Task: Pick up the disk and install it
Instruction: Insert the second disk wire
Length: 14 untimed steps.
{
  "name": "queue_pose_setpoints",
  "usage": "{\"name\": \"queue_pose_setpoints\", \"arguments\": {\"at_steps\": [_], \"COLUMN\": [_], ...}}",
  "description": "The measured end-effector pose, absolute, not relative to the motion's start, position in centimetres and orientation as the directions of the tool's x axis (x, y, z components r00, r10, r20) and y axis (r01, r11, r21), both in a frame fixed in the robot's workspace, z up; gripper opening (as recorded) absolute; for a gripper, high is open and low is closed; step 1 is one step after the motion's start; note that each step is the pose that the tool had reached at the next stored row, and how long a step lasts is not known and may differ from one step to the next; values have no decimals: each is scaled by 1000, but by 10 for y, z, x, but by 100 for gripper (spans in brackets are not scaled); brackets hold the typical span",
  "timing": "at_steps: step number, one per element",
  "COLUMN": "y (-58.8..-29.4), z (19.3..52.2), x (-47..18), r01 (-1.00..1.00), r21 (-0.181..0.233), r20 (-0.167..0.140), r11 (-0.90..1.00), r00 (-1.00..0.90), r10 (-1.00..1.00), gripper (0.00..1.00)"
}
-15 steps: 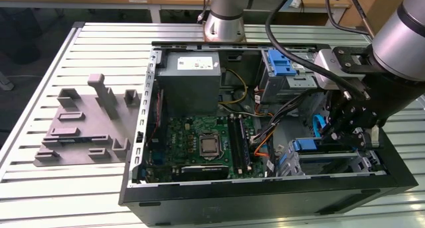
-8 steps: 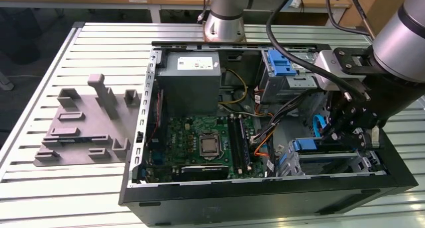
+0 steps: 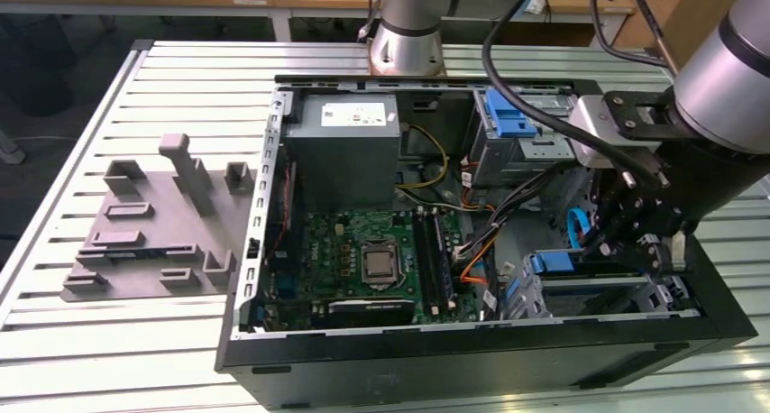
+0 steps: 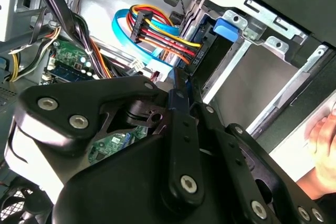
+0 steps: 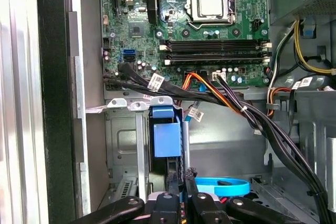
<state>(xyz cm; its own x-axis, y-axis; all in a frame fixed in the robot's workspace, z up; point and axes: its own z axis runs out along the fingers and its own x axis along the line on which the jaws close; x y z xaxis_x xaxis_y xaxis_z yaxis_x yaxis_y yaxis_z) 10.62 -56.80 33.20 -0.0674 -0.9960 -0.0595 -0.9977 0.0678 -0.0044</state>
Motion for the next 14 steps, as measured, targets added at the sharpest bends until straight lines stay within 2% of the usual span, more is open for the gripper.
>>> {"name": "queue_pose_setpoints", "arguments": {"at_steps": [10,11,12,14], "y": [-569,-569,-569,-569], "z": [330,330,330,330], "x": [106,106,106,106], "r01": [-998,-998,-998,-998], "r21": [-4,-4,-4,-4], "r20": [-60,-60,-60,-60], "r11": [68,68,68,68], "r00": [-67,-67,-67,-67], "r10": [-996,-996,-996,-996], "gripper": [16,17,23,23]}}
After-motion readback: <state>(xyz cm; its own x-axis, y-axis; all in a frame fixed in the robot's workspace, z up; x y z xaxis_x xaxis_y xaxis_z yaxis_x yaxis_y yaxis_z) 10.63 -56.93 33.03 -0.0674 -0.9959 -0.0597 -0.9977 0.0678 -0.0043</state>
